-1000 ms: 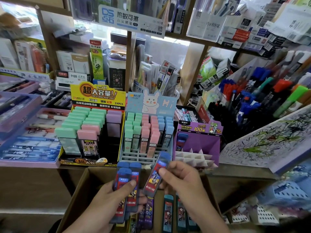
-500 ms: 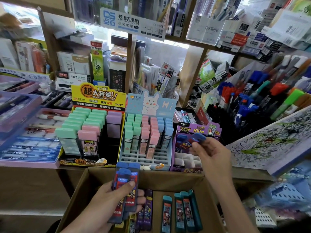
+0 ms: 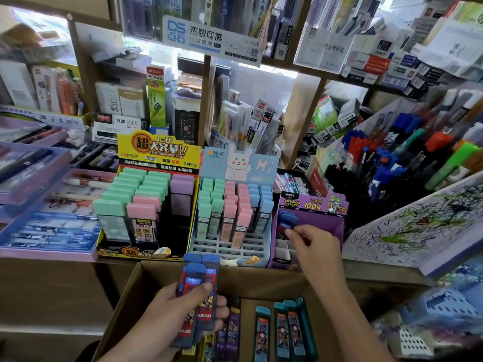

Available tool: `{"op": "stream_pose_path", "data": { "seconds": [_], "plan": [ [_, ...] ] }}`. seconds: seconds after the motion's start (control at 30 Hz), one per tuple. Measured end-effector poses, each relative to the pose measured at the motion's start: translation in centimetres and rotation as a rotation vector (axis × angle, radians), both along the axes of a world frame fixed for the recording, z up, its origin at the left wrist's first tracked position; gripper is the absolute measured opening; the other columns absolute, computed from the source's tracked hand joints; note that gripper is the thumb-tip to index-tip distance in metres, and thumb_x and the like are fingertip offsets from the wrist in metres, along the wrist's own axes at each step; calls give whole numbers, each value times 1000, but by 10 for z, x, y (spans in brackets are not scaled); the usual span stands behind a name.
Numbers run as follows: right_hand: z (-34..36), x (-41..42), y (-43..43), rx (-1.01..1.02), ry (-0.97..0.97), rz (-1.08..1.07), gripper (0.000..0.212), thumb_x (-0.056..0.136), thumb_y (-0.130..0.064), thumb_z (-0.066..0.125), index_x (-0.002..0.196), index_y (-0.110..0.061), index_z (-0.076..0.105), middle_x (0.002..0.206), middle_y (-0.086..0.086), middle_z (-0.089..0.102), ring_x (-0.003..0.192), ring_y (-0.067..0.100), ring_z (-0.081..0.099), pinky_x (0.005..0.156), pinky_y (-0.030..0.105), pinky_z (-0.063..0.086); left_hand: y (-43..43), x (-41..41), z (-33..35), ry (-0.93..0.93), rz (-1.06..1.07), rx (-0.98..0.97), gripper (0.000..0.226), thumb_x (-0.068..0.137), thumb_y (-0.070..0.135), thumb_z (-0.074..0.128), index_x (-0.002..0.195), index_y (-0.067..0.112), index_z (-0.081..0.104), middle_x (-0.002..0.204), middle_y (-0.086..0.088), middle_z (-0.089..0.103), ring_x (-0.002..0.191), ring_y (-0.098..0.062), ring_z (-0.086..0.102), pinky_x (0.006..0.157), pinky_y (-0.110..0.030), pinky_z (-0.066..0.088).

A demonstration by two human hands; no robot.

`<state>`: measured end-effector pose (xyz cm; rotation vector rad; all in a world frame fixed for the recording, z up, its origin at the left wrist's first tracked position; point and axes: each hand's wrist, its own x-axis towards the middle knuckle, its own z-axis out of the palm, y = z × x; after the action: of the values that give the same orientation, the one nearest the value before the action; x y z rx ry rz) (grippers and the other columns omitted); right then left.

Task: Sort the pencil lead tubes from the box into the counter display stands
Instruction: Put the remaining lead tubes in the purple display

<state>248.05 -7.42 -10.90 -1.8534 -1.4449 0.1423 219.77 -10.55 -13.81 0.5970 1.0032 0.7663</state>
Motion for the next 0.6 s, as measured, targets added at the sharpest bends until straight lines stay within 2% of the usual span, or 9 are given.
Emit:
{"op": "stream_pose_path", "data": {
  "seconds": [0.07, 0.2, 0.4, 0.47, 0.6],
  "plan": [
    [-1, -1, 2, -5, -50, -13, 21, 98, -38, 67, 83, -25, 75, 62, -11, 67, 55, 6, 61, 55, 40, 55, 0, 0, 0, 5, -5, 8, 52, 76, 18, 79, 121, -2, 65, 103, -34, 73, 95, -48, 74, 78, -49, 58],
    [-1, -3, 5, -13, -62, -43, 30, 97, -41, 68, 71, -25, 67, 55, -9, 60, 49, 6, 54, 49, 33, 45, 0, 0, 0, 8, -20, 27, 53, 75, 21, 79, 122, 0, 65, 103, -33, 74, 94, -47, 75, 75, -46, 60],
    [-1, -5, 3, 1, -75, -56, 31, 96, -41, 69, 70, -23, 67, 53, -9, 58, 47, 5, 52, 47, 31, 43, -2, 0, 2, 25, -45, 51, 52, 75, 22, 78, 121, 0, 65, 102, -31, 75, 94, -44, 75, 72, -44, 62],
    [-1, -5, 2, 5, -71, -51, 26, 96, -39, 69, 75, -22, 71, 59, -10, 62, 53, 5, 56, 51, 31, 47, -3, 0, 3, 28, -51, 53, 52, 75, 22, 79, 121, 1, 66, 103, -30, 75, 96, -44, 75, 78, -47, 60],
    [2, -4, -3, 64, 14, -72, 11, 94, -31, 73, 98, -21, 76, 82, -14, 71, 79, 2, 67, 71, 31, 59, -4, 0, 4, 21, -57, 50, 51, 77, 22, 79, 121, 1, 65, 104, -30, 75, 98, -44, 75, 80, -48, 61]
  ]
}}
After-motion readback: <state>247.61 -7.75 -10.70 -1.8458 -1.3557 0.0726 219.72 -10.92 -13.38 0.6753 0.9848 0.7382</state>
